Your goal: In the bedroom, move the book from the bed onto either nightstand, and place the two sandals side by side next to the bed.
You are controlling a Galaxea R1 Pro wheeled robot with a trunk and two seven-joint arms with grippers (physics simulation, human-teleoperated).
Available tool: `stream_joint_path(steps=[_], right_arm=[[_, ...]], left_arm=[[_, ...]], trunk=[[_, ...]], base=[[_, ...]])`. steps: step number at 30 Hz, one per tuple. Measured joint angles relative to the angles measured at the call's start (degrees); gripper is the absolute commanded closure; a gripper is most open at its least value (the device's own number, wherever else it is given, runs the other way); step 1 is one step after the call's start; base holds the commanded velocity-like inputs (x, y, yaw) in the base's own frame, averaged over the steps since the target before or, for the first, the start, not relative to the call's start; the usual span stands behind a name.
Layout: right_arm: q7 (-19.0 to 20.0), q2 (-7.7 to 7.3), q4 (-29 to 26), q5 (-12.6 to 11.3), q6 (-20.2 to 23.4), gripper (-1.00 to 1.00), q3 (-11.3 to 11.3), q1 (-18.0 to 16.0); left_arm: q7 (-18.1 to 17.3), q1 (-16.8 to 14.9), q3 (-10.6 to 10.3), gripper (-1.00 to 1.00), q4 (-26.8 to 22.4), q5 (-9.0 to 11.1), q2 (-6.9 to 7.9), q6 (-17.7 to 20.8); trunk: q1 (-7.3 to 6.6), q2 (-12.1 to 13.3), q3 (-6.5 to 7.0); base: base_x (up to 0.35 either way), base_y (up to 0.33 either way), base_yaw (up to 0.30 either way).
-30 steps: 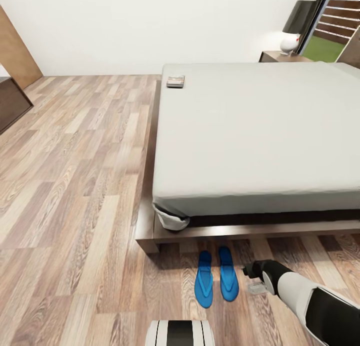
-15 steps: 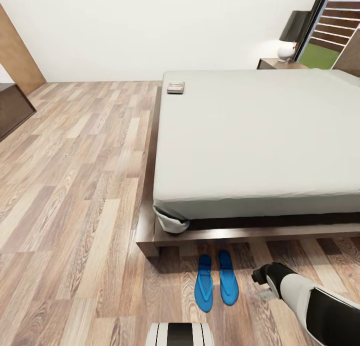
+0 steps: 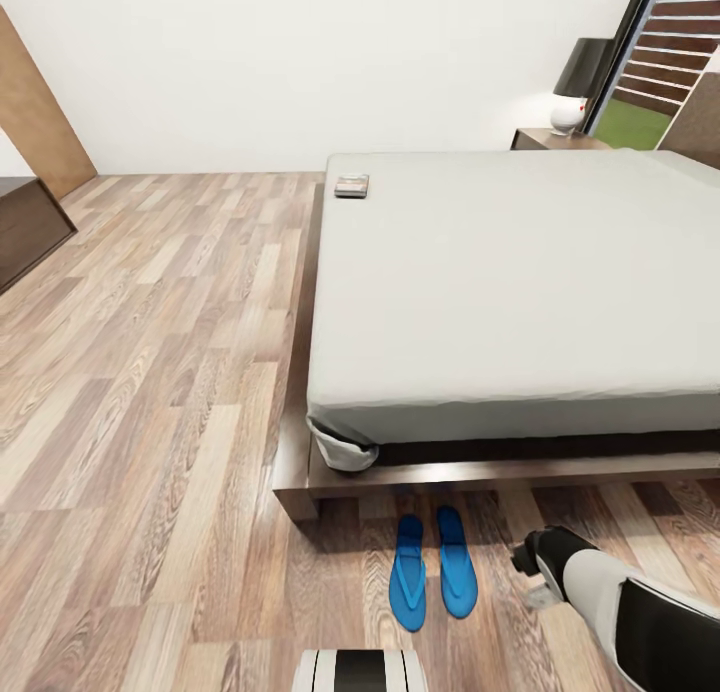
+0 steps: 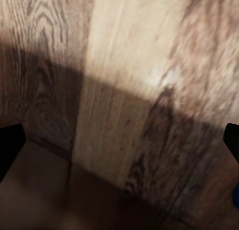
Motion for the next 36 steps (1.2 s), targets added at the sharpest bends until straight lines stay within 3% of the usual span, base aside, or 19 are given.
stream_joint_path(steps=[4,8,12,18,25,36], right_arm=[[-0.01,-0.05,0.02,0.01,-0.72,-1.0,0.89,0.1],[-0.02,-0.09,0.02,0.05,-1.7,-1.0,1.41,0.16],[-0.03,-0.34,0.03,0.07,-2.66,-1.0,1.82,0.28],[-0.04,-0.98,0.03,0.08,-3.31,-1.0,3.17,1.28],[-0.04,-1.37,0.03,0.08,-3.65,-1.0,3.97,2.94],[-0.05,-2.44,0.09,0.09,-4.56,-1.0,5.76,5.82]], left_arm=[[-0.06,0.0,-0.04,-1.0,0.0,0.0,-0.33,0.0],[-0.09,0.0,-0.41,-1.0,0.0,0.0,-0.82,0.0],[-0.1,0.0,-1.77,-1.0,0.0,0.03,-1.27,0.04],[-0.19,0.0,-2.95,-1.0,0.0,0.02,-1.57,0.08],[-0.26,0.0,-3.3,-1.0,0.0,0.01,-1.7,0.08],[-0.29,0.0,-4.78,-1.0,0.0,-0.07,-2.1,0.09]], trunk=[[0.0,0.0,0.0],[-0.11,0.05,0.88],[-0.21,0.1,1.77],[-0.21,0.11,1.77],[-0.39,0.2,3.32],[-0.39,0.2,3.32]], base=[[0.0,0.0,0.0],[0.0,0.0,0.0],[0.0,0.0,0.0],[0.0,0.0,0.0],[0.0,0.0,0.0],[0.0,0.0,0.0]])
